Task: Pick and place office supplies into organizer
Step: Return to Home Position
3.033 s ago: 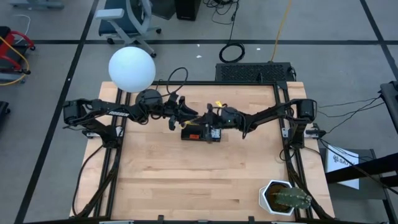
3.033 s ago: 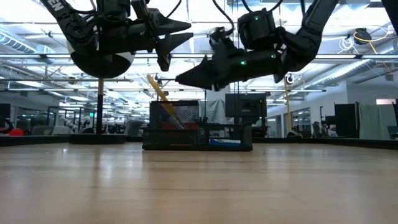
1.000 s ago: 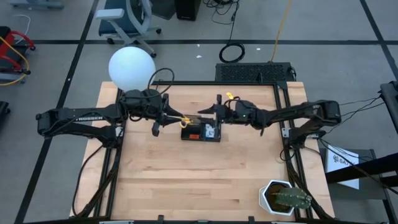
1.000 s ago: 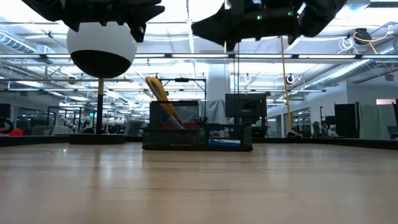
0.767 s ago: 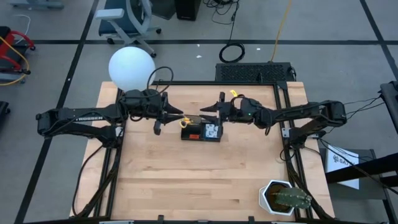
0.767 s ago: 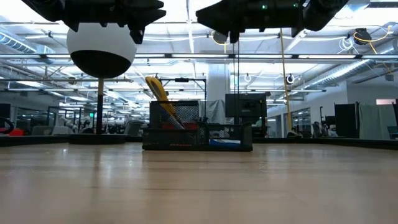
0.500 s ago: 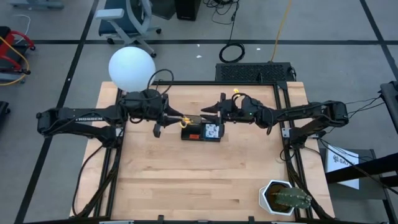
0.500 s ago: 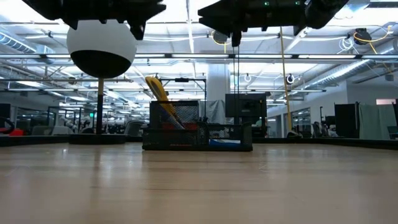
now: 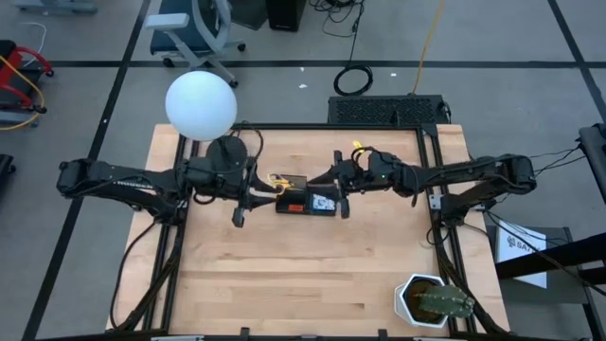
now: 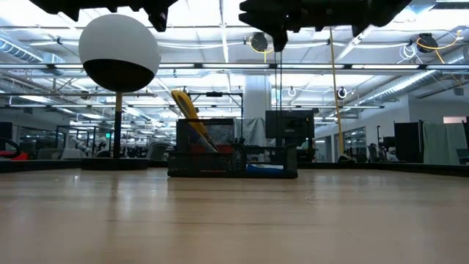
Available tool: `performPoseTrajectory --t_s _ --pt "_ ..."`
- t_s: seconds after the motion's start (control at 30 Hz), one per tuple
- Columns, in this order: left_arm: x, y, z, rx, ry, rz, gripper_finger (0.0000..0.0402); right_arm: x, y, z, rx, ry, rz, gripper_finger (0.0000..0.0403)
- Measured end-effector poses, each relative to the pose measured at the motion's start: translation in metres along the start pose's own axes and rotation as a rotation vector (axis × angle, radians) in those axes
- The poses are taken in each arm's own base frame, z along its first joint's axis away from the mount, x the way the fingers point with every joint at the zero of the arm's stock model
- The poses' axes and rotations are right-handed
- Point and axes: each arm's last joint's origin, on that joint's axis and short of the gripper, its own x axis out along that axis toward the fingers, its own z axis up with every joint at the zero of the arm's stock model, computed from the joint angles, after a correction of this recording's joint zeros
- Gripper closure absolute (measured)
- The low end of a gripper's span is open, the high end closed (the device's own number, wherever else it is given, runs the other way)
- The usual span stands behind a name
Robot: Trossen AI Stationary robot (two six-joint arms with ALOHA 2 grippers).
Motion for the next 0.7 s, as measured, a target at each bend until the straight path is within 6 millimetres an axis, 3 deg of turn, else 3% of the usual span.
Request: performPoseTrajectory --t_s 0.43,0.7 --pt "-0.026 -0.014 0.015 0.031 0.002 -0.045 0.0298 -0.036 0.025 0.027 -0.021 -0.021 0.105 0.0298" --pt "-0.029 -0.032 0.018 0.064 -0.021 -0.075 0.0298 -0.058 0.039 0.035 -0.025 -0.104 0.153 0.0298"
